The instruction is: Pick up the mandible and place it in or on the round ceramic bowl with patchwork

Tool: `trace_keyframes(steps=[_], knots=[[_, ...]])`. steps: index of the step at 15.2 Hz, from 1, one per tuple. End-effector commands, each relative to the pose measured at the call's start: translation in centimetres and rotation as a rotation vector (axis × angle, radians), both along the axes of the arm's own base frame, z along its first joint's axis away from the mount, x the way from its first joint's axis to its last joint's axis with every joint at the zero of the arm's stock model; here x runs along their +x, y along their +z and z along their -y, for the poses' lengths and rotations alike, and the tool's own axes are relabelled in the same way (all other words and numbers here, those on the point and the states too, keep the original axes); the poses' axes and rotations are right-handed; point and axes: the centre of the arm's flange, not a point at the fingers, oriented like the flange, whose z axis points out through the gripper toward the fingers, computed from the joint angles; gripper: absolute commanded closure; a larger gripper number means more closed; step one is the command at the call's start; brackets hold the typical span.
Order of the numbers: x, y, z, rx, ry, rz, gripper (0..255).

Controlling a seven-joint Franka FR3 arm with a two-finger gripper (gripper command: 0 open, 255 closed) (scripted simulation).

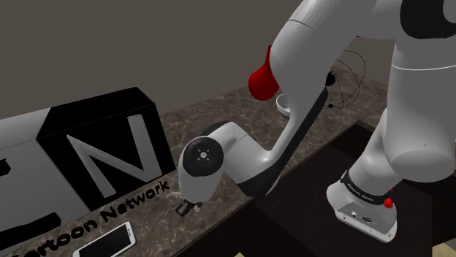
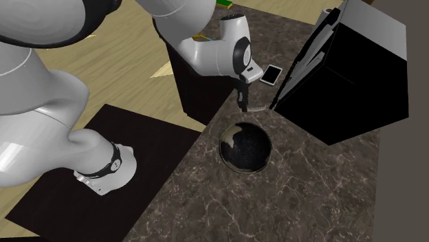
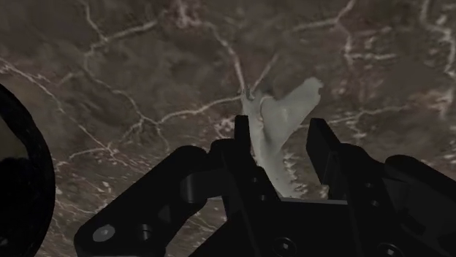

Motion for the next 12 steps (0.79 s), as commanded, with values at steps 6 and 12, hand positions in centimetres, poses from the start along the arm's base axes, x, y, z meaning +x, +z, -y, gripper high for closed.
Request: trace_keyframes(steps=[6, 12], knots=[[-0.1, -0.2, -0.4, 0.013, 0.006, -0.003, 255], [-0.2, 2.1, -0.3, 0.013, 0.006, -0.003, 255]])
